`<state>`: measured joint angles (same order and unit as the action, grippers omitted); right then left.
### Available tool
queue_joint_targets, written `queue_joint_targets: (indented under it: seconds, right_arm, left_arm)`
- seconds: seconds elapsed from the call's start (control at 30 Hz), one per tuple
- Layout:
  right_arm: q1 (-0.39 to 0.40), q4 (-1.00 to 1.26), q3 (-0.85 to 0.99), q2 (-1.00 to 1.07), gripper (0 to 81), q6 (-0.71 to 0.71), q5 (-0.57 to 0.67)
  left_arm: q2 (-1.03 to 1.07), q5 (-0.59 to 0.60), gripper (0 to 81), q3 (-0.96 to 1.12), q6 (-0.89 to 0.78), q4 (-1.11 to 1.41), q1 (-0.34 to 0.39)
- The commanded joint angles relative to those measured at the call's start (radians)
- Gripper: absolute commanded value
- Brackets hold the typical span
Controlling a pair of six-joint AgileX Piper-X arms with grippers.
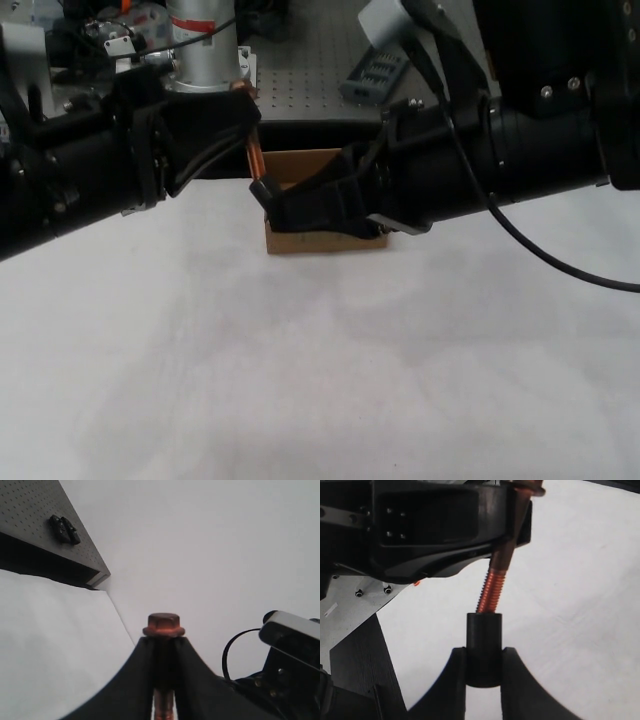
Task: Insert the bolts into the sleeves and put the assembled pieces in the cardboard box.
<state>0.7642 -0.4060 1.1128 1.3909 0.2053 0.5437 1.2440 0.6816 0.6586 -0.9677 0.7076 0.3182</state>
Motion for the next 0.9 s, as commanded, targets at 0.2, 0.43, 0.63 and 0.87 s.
queue_joint_targets:
  seconds: [0.2,0.43,0.63,0.87]
  right_arm:
    - [-0.044,0.001,0.007,-0.025,2.2,0.020,-0.080]
    - [-0.047,0.001,0.007,-0.035,2.2,-0.036,-0.039]
    - [-0.047,0.021,0.007,-0.035,2.2,-0.050,-0.038]
    - [-0.047,0.080,0.007,-0.035,2.2,-0.095,-0.033]
  left_arm:
    - [-0.007,0.026,0.6,0.010,0.024,0.019,0.009]
    - [-0.007,0.045,0.6,0.010,0.028,0.019,0.009]
    - [-0.007,0.090,0.6,0.010,0.028,0.019,0.009]
    - [-0.007,0.090,0.6,0.010,0.028,-0.042,0.009]
